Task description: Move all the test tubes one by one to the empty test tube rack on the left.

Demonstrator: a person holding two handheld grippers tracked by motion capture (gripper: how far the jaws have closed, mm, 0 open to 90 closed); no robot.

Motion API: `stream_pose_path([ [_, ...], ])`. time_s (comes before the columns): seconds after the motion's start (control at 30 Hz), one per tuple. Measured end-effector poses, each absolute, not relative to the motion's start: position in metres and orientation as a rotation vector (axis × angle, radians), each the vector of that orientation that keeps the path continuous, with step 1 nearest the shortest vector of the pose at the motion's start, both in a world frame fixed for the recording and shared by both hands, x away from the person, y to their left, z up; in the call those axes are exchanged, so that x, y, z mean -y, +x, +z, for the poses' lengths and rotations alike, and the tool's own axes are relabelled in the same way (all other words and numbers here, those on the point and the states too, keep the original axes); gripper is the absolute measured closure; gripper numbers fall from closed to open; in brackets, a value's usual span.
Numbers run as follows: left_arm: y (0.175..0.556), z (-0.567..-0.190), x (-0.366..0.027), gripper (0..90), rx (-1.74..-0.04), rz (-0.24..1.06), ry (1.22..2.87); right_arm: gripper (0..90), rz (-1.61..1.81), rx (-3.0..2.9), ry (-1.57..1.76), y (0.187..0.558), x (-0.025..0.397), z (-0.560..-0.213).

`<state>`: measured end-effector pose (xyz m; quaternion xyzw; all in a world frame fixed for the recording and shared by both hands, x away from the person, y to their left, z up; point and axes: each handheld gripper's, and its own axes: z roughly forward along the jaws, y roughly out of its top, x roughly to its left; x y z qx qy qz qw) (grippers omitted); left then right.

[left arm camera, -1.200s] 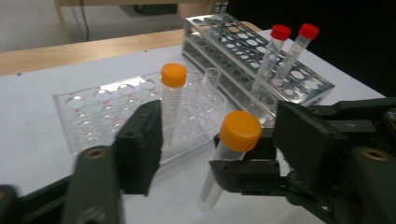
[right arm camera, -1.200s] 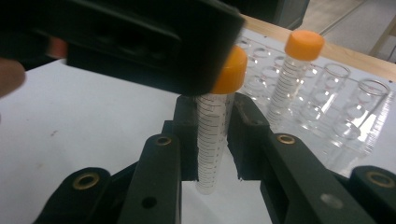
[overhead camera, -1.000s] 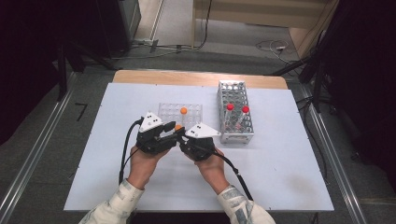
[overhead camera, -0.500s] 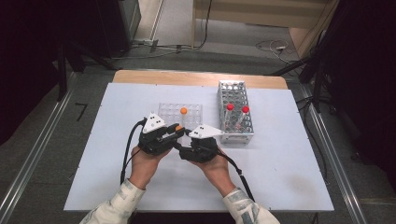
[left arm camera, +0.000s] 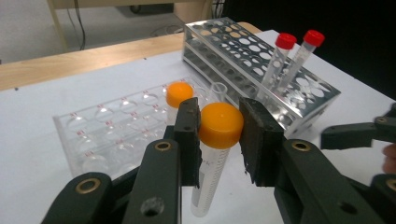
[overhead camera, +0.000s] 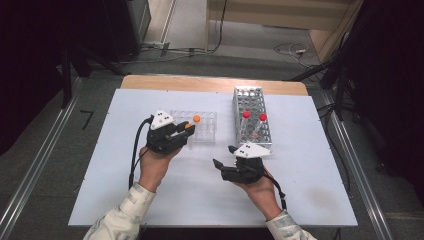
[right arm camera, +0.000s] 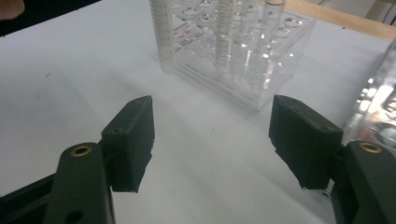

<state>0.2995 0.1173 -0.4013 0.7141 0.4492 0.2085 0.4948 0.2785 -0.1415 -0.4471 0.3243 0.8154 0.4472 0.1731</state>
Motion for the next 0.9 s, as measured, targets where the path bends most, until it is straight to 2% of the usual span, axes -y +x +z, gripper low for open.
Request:
stream_pose_path([
  [0.6, 0.328, -0.367, -0.126, 70.2, -1.118, 0.581, 1.688, 29.0, 1.276, -2.276, 0.967, 0.282, 0.156, -0.445],
  [0.9, 0.341, -0.369, -0.118, 70.2, -1.143, 0.639, 1.683, 29.1, 1.296, -2.254, 0.984, 0.283, 0.163, -0.442],
])
